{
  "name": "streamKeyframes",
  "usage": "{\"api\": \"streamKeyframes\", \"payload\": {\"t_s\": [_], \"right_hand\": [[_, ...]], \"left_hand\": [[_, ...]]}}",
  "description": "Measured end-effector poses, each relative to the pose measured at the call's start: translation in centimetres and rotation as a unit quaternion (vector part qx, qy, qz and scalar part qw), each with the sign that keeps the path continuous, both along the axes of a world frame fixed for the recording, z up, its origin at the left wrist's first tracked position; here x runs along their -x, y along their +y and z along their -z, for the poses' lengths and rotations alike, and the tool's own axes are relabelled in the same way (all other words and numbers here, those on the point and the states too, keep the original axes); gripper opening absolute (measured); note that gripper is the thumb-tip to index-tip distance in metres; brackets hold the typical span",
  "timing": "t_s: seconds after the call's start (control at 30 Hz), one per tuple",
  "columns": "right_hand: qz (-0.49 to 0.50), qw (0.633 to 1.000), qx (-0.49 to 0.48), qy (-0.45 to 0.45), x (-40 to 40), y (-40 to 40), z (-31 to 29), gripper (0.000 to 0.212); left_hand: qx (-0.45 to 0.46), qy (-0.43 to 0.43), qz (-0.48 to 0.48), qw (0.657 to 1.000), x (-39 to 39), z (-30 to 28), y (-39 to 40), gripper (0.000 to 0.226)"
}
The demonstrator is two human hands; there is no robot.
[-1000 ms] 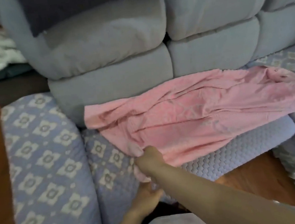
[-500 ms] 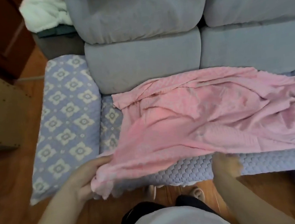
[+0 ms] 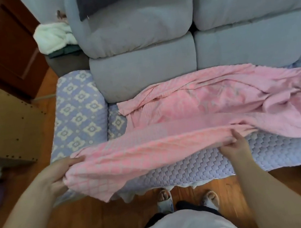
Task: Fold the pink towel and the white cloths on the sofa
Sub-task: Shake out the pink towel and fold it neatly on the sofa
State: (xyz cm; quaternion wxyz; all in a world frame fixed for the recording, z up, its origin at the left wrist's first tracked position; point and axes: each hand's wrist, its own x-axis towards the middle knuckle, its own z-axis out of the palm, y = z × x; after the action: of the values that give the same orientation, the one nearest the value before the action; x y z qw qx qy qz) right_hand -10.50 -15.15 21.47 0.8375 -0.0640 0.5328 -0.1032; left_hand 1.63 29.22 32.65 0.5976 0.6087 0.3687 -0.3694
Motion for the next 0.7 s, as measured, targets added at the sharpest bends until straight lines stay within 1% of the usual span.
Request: {"api": "streamKeyframes", "payload": {"t_s": [0.03, 0.07, 0.1, 0.13, 0.17, 0.2, 0.23, 0.27, 0.3, 0.33, 0.37, 0.4, 0.43, 0.47, 0.5, 0.53, 0.57, 0.6, 0.63, 0.67, 0.7], "right_hand": [[-0.04, 0.998, 0.043, 0.024, 0.6, -0.9, 0.1, 0.018], [-0.095, 0.986, 0.116, 0.075, 1.2, -1.5, 0.4, 0.031], [-0.118, 0.973, 0.152, 0.13, 1.4, -2.2, 2.6, 0.041], [-0.129, 0.961, 0.163, 0.184, 1.5, -2.8, 4.4, 0.037], [-0.17, 0.937, 0.171, 0.252, 1.5, -3.2, 5.9, 0.03], [-0.226, 0.895, 0.213, 0.319, 1.7, -3.0, 6.4, 0.027], [-0.295, 0.844, 0.26, 0.365, 1.9, -2.8, 6.3, 0.022], [-0.338, 0.792, 0.321, 0.393, 2.3, -2.9, 6.1, 0.015], [-0.399, 0.76, 0.328, 0.395, 2.9, -3.1, 6.6, 0.011], [-0.462, 0.707, 0.353, 0.403, 3.9, -3.0, 7.0, 0.021], [-0.507, 0.655, 0.359, 0.429, 4.7, -3.1, 8.3, 0.032], [-0.537, 0.61, 0.38, 0.442, 5.9, -3.4, 9.5, 0.037], [-0.493, 0.656, 0.36, 0.444, 6.4, -3.2, 9.6, 0.035], [-0.398, 0.742, 0.3, 0.449, 6.4, -3.4, 9.0, 0.03], [-0.286, 0.825, 0.245, 0.421, 6.5, -3.4, 7.9, 0.029], [-0.199, 0.876, 0.218, 0.381, 7.5, -3.1, 7.1, 0.028], [-0.149, 0.902, 0.211, 0.345, 8.2, -3.0, 7.1, 0.026], [-0.077, 0.924, 0.207, 0.313, 8.8, -2.7, 6.9, 0.025], [0.0, 0.941, 0.196, 0.276, 9.2, -2.5, 7.0, 0.029], [0.053, 0.959, 0.161, 0.225, 9.8, -2.1, 7.1, 0.039], [0.082, 0.972, 0.118, 0.187, 10.1, -1.3, 7.2, 0.05]], "left_hand": [[-0.002, 0.004, -0.001, 1.0, -0.6, 0.6, 0.4, 0.04], [-0.005, 0.008, -0.008, 1.0, -1.1, 1.3, 0.8, 0.038], [-0.006, 0.012, -0.014, 1.0, -1.5, 1.9, 1.0, 0.036], [-0.009, 0.011, -0.018, 1.0, -1.9, 2.6, 1.3, 0.035], [-0.012, 0.008, -0.017, 1.0, -2.4, 3.3, 1.7, 0.036], [-0.015, 0.006, -0.016, 1.0, -2.8, 4.0, 2.1, 0.037], [-0.021, 0.004, -0.014, 1.0, -3.2, 4.8, 2.4, 0.037], [-0.025, 0.001, -0.016, 1.0, -3.5, 5.8, 2.7, 0.037], [-0.028, -0.002, -0.012, 1.0, -3.8, 6.7, 2.9, 0.036], [-0.04, -0.004, 0.002, 0.999, -4.1, 7.4, 2.8, 0.034], [-0.057, -0.005, 0.025, 0.998, -4.4, 8.3, 2.9, 0.033], [-0.076, -0.003, 0.055, 0.996, -4.7, 9.0, 3.0, 0.033], [-0.096, 0.004, 0.079, 0.992, -5.1, 9.8, 3.3, 0.033], [-0.115, 0.016, 0.1, 0.988, -5.4, 10.2, 3.5, 0.033], [-0.126, 0.023, 0.116, 0.985, -5.7, 10.7, 3.8, 0.032], [-0.133, 0.024, 0.127, 0.983, -6.0, 11.0, 4.0, 0.03], [-0.135, 0.021, 0.122, 0.983, -6.2, 11.5, 4.1, 0.026], [-0.141, 0.013, 0.117, 0.983, -6.3, 11.9, 3.7, 0.022], [-0.151, 0.007, 0.122, 0.981, -6.3, 12.2, 3.1, 0.018], [-0.179, -0.008, 0.14, 0.974, -6.4, 12.6, 2.6, 0.017], [-0.247, -0.035, 0.182, 0.951, -6.7, 13.3, 2.5, 0.019]]}}
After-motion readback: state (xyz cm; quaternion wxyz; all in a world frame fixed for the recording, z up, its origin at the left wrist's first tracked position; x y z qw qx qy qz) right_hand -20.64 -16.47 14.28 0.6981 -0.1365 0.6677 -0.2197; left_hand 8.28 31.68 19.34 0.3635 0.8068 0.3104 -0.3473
